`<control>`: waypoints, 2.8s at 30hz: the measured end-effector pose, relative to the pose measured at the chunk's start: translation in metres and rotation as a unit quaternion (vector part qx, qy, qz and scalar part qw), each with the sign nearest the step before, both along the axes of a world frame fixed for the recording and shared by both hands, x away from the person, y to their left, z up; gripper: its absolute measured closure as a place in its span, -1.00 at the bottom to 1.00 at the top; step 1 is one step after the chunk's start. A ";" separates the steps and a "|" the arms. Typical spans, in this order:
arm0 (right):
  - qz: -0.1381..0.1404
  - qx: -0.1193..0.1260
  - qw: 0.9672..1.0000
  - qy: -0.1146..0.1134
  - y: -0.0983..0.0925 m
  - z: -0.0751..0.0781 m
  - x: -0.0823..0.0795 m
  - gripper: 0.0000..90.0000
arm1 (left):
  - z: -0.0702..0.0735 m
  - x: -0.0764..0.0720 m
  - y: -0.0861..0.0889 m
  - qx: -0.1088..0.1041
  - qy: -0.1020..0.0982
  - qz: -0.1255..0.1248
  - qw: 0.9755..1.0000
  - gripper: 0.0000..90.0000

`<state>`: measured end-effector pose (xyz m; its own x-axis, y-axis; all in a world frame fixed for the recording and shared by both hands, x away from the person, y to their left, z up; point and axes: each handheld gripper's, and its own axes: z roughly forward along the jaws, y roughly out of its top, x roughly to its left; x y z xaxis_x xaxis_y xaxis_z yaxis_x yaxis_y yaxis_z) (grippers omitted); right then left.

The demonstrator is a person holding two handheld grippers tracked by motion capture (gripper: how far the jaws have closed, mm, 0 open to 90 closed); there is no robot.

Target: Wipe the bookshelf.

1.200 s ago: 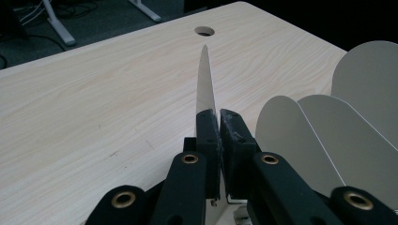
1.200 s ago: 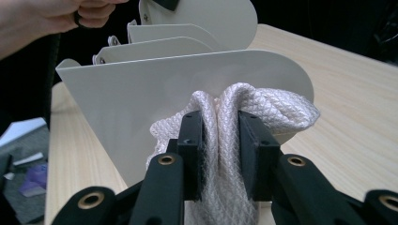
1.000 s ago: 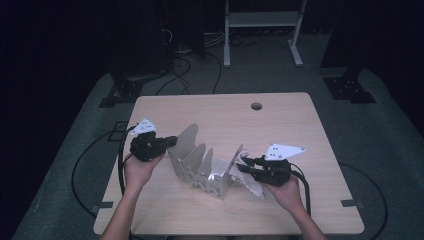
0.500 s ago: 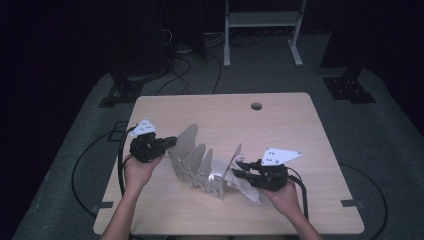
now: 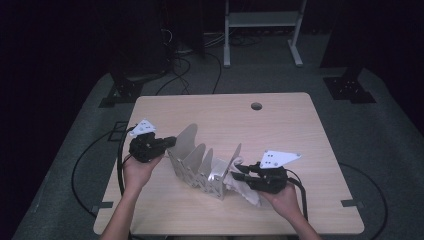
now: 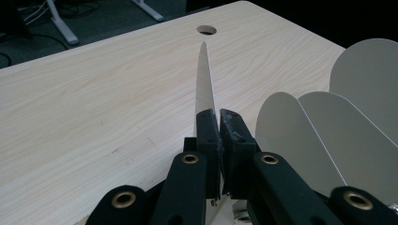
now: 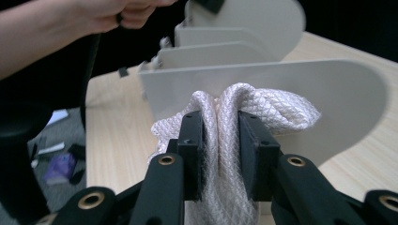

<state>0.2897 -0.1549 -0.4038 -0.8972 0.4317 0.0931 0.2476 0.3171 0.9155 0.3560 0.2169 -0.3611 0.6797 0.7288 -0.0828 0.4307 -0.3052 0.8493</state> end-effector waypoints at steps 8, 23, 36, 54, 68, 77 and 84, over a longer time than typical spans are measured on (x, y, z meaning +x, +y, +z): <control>0.003 -0.003 1.000 0.000 0.001 0.000 -0.001 0.59 | 0.000 -0.001 0.001 -0.001 -0.002 0.000 1.000 0.93; 0.016 -0.010 1.000 -0.003 0.009 -0.003 -0.011 0.59 | 0.000 -0.001 0.002 -0.004 -0.001 0.004 1.000 0.93; 0.008 -0.013 1.000 0.016 0.006 -0.013 -0.007 0.59 | 0.002 -0.003 0.006 -0.020 -0.008 0.002 1.000 0.74; 0.010 -0.008 1.000 0.024 0.007 -0.016 -0.009 0.59 | 0.005 -0.008 0.011 -0.024 -0.009 -0.017 1.000 0.70; 0.015 -0.003 1.000 0.024 0.011 -0.015 -0.016 0.59 | 0.002 -0.018 0.018 -0.034 -0.022 -0.048 0.998 0.40; 0.014 0.001 1.000 0.015 0.018 -0.009 -0.030 0.60 | -0.015 -0.023 0.026 -0.049 -0.025 -0.083 0.995 0.12; -0.002 -0.003 1.000 0.017 0.020 -0.008 -0.034 0.60 | -0.020 -0.021 0.028 -0.047 -0.014 -0.078 0.996 0.28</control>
